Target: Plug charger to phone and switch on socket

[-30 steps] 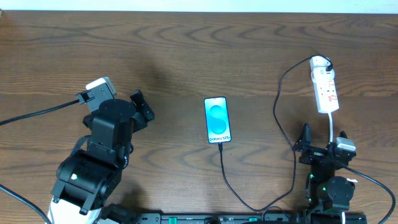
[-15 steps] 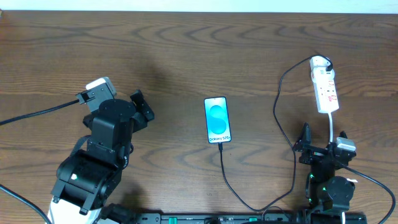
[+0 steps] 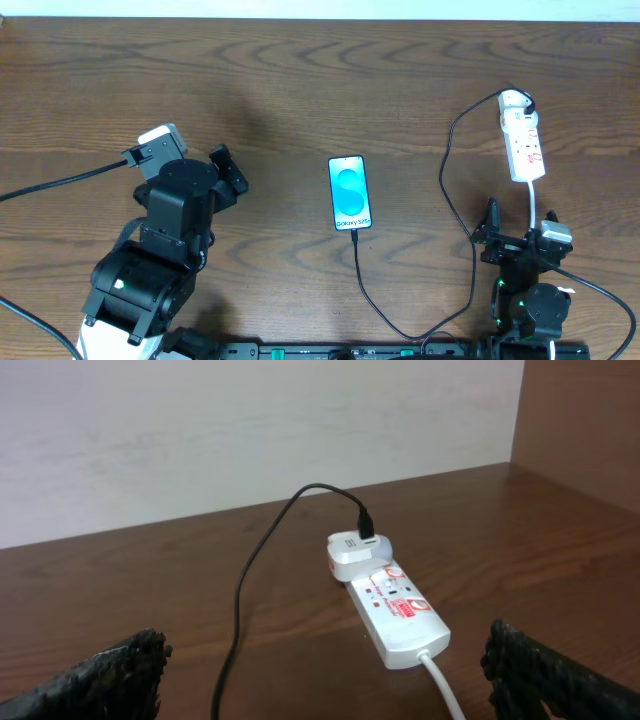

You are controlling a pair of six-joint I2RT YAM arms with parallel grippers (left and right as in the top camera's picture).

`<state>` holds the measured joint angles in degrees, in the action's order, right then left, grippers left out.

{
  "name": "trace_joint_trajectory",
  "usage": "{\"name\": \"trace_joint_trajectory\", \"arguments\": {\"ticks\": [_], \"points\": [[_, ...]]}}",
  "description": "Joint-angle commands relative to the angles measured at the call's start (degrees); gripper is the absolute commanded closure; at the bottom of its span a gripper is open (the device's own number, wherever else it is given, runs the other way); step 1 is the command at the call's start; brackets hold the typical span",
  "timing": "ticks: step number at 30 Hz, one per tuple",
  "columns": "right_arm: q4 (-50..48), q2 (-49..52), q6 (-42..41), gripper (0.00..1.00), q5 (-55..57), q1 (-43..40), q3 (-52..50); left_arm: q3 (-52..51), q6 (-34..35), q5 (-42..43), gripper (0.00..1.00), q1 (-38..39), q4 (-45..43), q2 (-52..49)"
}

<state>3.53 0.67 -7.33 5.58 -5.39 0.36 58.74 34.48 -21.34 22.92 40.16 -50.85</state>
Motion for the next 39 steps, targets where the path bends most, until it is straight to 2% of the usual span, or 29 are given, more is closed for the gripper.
{"name": "trace_joint_trajectory", "arguments": {"ticks": [1, 9, 17, 22, 28, 36, 39], "points": [[0.2, -0.4, 0.6, 0.01, -0.3, 0.1, -0.1, 0.3, -0.4, -1.0, 0.09, -0.2, 0.3, 0.0], [0.2, -0.4, 0.6, 0.01, -0.3, 0.1, -0.1, -4.1, -3.2, -4.6, 0.08, -0.8, 3.0, 5.6], [0.2, -0.4, 0.6, 0.01, -0.3, 0.1, -0.1, -16.4, -3.2, 4.3, 0.09, -11.3, -0.5, 21.6], [0.2, -0.3, 0.5, 0.01, -0.3, 0.1, -0.1, -23.5, -3.2, 5.3, 0.08, -14.6, -2.6, 32.5], [0.2, -0.3, 0.6, 0.01, -0.3, 0.1, -0.1, -35.5, -3.2, 6.5, 0.08, -18.4, -14.0, 41.9], [0.2, -0.3, 0.6, 0.01, -0.3, 0.1, -0.1, -52.0, -4.1, 6.8, 0.08, -19.1, -32.9, 48.1], [0.2, -0.3, 0.6, 0.01, -0.3, 0.1, -0.1, -56.5, -5.0, 7.0, 0.09, -19.7, -37.5, 50.0]]}}
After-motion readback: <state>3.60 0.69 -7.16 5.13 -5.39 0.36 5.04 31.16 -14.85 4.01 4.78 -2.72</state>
